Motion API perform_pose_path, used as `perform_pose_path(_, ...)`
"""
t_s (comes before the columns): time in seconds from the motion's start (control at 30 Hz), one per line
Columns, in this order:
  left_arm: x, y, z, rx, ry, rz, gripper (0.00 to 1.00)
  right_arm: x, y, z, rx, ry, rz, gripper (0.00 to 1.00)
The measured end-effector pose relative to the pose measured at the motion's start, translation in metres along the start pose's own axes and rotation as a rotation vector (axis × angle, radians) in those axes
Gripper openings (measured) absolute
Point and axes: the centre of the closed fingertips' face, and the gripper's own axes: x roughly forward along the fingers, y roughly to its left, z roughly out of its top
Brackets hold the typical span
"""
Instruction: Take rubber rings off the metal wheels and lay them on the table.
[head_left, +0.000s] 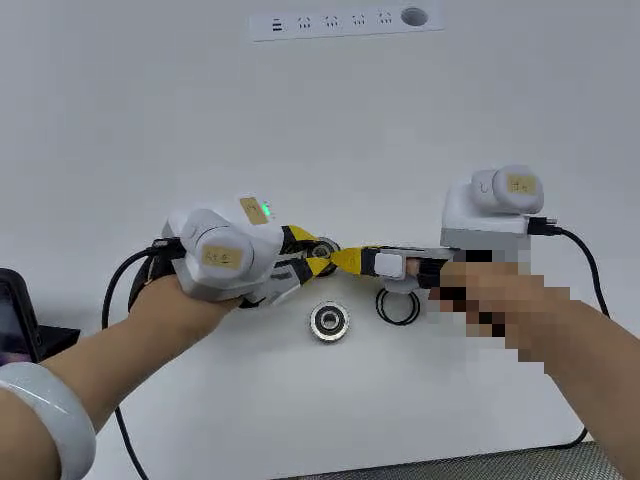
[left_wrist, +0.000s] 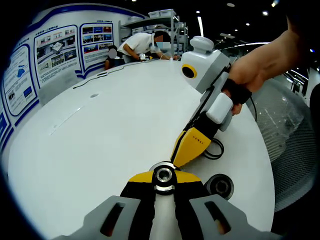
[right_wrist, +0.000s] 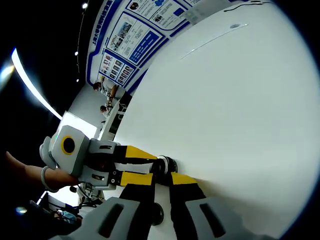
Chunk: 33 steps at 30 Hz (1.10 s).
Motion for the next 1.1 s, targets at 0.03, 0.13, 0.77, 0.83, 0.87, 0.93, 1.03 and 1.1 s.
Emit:
perform_pose_path(0.03,0.000,0.000,0.000,0.000,0.000,0.000,0.13,0.000,-0.001,0.000,0.002,0.000,-0.003,0.11)
perform_pose_path(0.13,0.000,0.000,0.000,0.000,0.001,-0.001,0.13,0.002,-0.002,-0.001,0.008,0.003,-0.008,0.08)
perform_pose_path(0.77,0.000,0.000,0.000,0.007,0.003,-0.002,0.13,0.001,0.005,0.002,-0.028,-0.009,-0.010,0.01)
perform_pose_path(0.83,0.000,0.000,-0.001,0.008,0.002,-0.001,0.13,0.001,0.007,0.003,-0.029,-0.009,-0.005,0.01)
perform_pose_path(0.87,0.000,0.000,-0.001,0.008,0.002,-0.001,0.13,0.001,0.008,0.003,-0.035,-0.009,-0.004,0.01)
perform_pose_path(0.93,0.000,0.000,-0.001,0.009,0.002,-0.002,0.13,0.001,0.009,0.003,-0.035,-0.009,-0.001,0.01)
perform_pose_path(1.03,0.000,0.000,-0.001,0.011,0.004,-0.002,0.13,0.000,0.010,0.003,-0.033,-0.013,0.001,0.01)
perform_pose_path(1.1,0.000,0.000,-0.001,0.011,0.003,-0.002,0.13,-0.001,0.010,0.003,-0.033,-0.013,0.000,0.01)
